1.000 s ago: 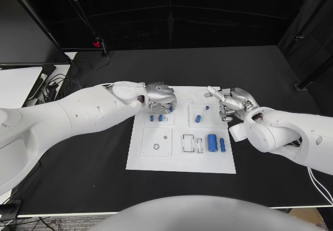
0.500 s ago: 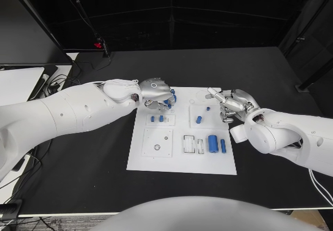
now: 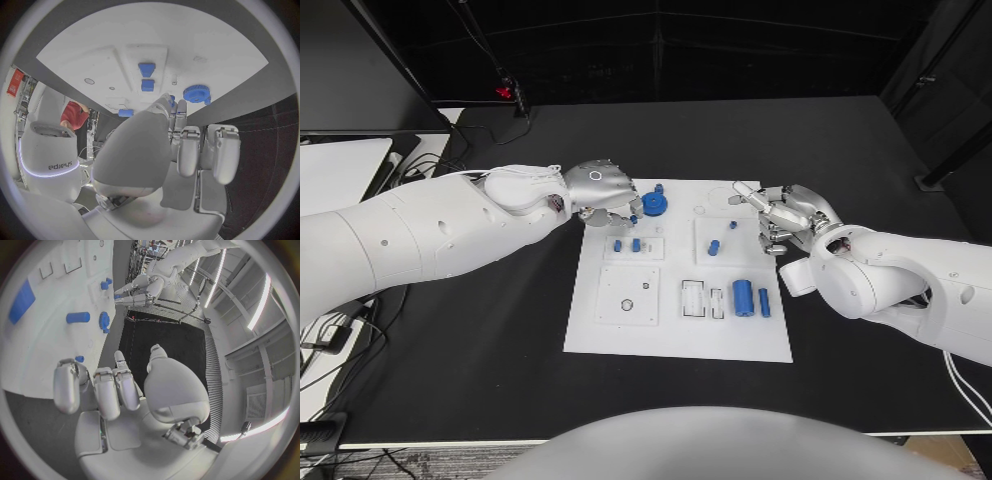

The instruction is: Assemble the parts on the task board

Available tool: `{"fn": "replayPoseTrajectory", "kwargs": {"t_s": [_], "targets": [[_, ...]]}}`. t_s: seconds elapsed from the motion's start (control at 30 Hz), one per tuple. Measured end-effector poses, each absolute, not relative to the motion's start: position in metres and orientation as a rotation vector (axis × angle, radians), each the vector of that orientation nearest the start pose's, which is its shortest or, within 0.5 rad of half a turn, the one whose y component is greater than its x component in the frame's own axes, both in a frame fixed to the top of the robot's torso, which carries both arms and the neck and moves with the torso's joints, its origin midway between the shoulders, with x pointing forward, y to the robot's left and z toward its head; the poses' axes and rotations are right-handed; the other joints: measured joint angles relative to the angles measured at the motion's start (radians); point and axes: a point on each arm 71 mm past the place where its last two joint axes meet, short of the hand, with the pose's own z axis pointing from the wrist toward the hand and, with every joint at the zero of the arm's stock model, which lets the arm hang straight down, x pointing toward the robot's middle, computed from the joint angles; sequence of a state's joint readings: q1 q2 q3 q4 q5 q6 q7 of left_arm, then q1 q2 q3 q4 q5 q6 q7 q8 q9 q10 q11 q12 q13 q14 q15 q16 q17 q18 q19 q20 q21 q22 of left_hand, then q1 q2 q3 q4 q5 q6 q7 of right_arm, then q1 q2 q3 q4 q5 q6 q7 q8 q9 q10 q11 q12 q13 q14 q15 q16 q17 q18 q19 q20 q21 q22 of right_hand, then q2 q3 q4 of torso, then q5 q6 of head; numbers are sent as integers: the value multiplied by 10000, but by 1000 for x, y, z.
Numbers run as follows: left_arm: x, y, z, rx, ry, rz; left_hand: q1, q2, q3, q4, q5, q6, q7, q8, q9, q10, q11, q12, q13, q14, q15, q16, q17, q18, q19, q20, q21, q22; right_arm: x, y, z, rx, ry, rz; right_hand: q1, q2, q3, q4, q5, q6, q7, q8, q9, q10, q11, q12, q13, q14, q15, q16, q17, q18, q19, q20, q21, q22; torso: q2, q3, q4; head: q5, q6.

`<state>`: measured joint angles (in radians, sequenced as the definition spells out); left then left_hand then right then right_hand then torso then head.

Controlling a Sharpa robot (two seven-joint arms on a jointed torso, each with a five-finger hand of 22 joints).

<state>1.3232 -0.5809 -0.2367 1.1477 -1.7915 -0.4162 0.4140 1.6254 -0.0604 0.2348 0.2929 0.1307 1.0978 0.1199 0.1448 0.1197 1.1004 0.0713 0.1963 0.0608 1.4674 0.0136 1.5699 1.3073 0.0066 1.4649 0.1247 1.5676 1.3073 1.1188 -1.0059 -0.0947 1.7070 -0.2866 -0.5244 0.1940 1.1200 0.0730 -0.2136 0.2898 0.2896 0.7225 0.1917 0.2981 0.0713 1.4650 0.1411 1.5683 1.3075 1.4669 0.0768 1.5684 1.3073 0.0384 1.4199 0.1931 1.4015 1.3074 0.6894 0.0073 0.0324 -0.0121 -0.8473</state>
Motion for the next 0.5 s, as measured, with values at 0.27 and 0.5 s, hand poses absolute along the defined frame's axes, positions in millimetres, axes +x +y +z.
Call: {"fn": "replayPoseTrajectory", "kwargs": {"t_s": [0.27,0.5], "targets": [[520,149,-201,9703,14026,-7046,-39,-40,117,-7,-35,12,-13,-38,-29,35,34,-103,0,0,0,0,0,0,0,0,0,0,431,-242,-225,10406,16245,11554,0,0,0,0,0,0,0,0,0,0,0,0,0,0,0,0,0,-1,0,0,0,0,3,-6,-4,35,-12],[524,147,-201,9672,14176,-6915,-65,-66,210,-19,-36,10,-12,-89,-67,34,34,-185,0,0,0,0,0,0,0,0,0,0,431,-242,-226,10407,16249,11557,0,0,0,0,0,0,0,0,0,0,0,0,0,0,0,0,0,-1,0,0,0,0,5,-11,-14,51,-9]]}}
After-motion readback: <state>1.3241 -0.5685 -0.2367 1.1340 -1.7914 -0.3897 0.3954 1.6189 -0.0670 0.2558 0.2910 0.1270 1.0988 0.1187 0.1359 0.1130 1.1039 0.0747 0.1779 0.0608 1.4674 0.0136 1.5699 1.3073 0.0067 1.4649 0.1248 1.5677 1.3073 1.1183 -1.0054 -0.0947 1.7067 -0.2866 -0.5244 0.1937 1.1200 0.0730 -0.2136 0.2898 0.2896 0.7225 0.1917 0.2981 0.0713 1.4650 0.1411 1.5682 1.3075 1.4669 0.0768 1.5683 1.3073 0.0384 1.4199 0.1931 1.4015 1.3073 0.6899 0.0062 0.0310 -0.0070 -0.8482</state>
